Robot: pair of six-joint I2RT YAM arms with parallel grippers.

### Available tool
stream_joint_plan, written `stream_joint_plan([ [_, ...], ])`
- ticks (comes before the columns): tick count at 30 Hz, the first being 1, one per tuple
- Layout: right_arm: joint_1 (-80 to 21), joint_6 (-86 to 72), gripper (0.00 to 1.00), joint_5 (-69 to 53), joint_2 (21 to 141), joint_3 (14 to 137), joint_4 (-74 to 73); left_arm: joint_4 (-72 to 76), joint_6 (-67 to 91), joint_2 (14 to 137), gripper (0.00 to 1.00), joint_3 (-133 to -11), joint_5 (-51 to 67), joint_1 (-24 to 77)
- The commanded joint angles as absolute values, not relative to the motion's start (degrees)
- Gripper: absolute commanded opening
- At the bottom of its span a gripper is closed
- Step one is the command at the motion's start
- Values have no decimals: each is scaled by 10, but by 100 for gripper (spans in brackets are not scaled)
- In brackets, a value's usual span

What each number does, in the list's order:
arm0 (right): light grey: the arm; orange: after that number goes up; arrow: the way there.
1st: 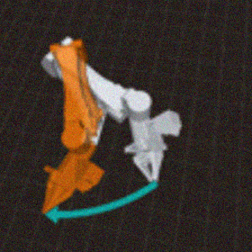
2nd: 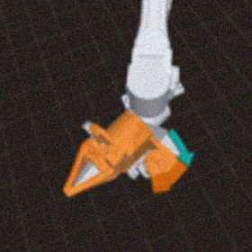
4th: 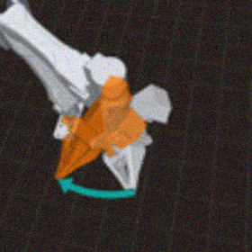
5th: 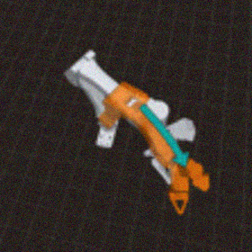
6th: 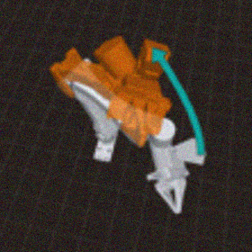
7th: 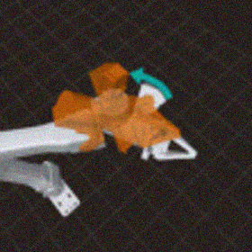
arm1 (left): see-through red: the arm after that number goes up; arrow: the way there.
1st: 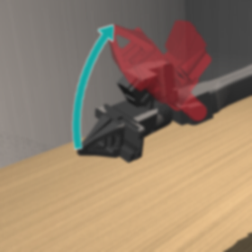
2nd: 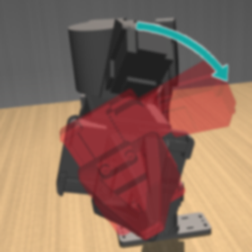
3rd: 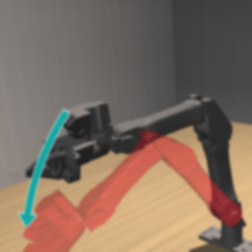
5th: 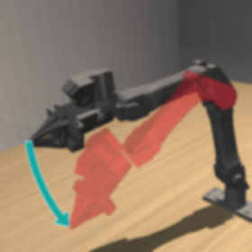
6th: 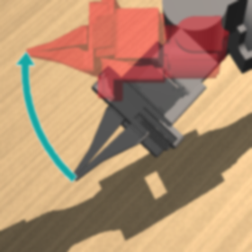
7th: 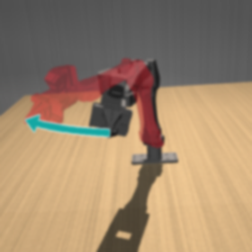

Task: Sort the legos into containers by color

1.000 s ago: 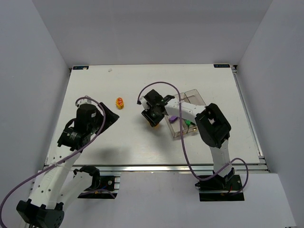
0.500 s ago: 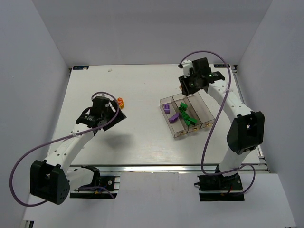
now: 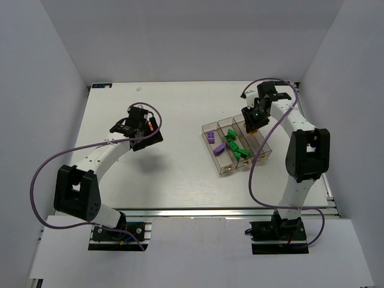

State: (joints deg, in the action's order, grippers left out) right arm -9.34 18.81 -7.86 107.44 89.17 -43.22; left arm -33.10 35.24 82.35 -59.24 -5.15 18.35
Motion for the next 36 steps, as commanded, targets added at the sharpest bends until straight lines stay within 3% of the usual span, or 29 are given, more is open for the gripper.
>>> stream_joint_plan([
  [1, -88, 213, 41, -100, 1092, 915, -450, -338, 315, 840, 89, -636, -81, 183],
  [2, -87, 214, 55, -101, 1101, 919, -457, -340, 310, 849, 89, -650, -89, 183],
  [4, -84, 216, 71, -99, 1108, 928, -461, -346, 307, 874, 90, -666, -95, 183],
  [7, -79, 217, 75, -105, 1104, 938, -463, -356, 301, 910, 90, -697, -105, 183],
  [13, -68, 222, 75, -154, 1072, 966, -471, -370, 287, 973, 89, -759, -124, 172],
  [20, -50, 299, 66, -357, 1033, 990, -522, -402, 264, 1103, 90, -867, -141, 153],
  [24, -39, 323, 60, -449, 983, 963, -502, -401, 246, 1147, 89, -900, -133, 141],
  [30, -33, 329, 59, -497, 928, 908, -443, -401, 231, 1195, 87, -935, -111, 123],
  [34, -33, 327, 58, -504, 920, 890, -439, -389, 227, 1206, 78, -941, -87, 118],
  [36, -32, 323, 57, -506, 918, 887, -440, -387, 228, 1207, 62, -942, -75, 118],
])
